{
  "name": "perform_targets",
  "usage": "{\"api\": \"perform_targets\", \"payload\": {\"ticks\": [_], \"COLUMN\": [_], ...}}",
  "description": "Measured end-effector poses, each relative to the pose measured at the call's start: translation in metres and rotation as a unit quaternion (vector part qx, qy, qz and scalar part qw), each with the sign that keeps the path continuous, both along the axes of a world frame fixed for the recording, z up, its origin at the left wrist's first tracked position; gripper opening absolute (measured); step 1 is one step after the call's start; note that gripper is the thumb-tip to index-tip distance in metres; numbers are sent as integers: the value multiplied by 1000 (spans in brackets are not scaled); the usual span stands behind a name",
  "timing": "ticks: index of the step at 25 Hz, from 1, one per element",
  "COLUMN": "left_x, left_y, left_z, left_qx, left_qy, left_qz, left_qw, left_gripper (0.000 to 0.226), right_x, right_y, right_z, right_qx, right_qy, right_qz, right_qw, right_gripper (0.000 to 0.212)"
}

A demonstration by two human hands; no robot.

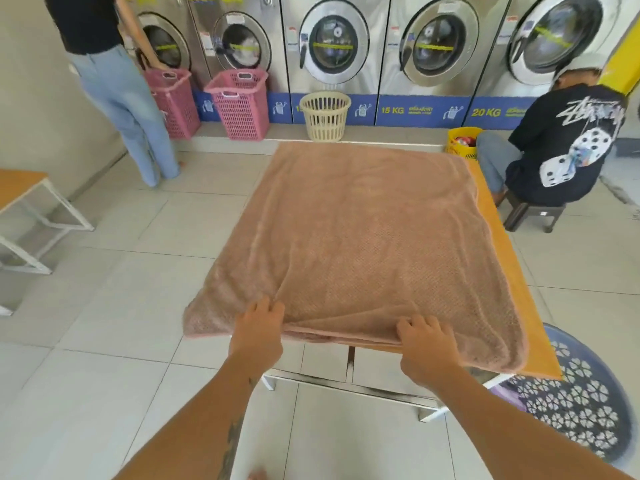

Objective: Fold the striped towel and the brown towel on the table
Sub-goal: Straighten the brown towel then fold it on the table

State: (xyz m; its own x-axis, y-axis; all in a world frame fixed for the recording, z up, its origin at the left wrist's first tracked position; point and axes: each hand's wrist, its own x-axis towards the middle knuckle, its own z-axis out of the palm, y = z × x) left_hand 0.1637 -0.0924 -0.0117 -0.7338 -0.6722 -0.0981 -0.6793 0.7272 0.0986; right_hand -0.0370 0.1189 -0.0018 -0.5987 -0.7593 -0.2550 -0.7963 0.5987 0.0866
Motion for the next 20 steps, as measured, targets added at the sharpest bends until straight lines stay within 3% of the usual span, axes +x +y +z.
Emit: {"api": "perform_targets", "payload": {"ticks": [3, 7, 10, 12, 14, 17, 20], "left_x": [13, 19, 13, 12, 19, 39, 64], "left_y": [-23, -49, -66, -76, -85, -103, -131], "left_z": [1, 7, 18, 27, 29, 18, 0], "left_qx": [38, 150, 238, 279, 282, 166, 50], "left_qy": [66, 208, 274, 253, 184, 61, 42], "left_qz": [14, 10, -40, -69, -103, -143, -82], "left_qw": [997, 967, 931, 924, 936, 974, 995], "left_gripper": [23, 16, 14, 24, 39, 47, 37], "right_x": [6, 32, 70, 92, 103, 101, 93], "right_y": [-19, -47, -84, -107, -118, -108, -98], "right_z": [10, 19, 18, 13, 8, 3, 7], "right_qx": [-9, 125, 10, -50, -51, -15, 17], "right_qy": [48, 24, -8, -33, -50, -94, -143], "right_qz": [-7, -87, -48, -43, -88, -145, -182], "right_qw": [999, 988, 999, 997, 994, 985, 973], "right_gripper": [28, 48, 54, 47, 35, 28, 28]}}
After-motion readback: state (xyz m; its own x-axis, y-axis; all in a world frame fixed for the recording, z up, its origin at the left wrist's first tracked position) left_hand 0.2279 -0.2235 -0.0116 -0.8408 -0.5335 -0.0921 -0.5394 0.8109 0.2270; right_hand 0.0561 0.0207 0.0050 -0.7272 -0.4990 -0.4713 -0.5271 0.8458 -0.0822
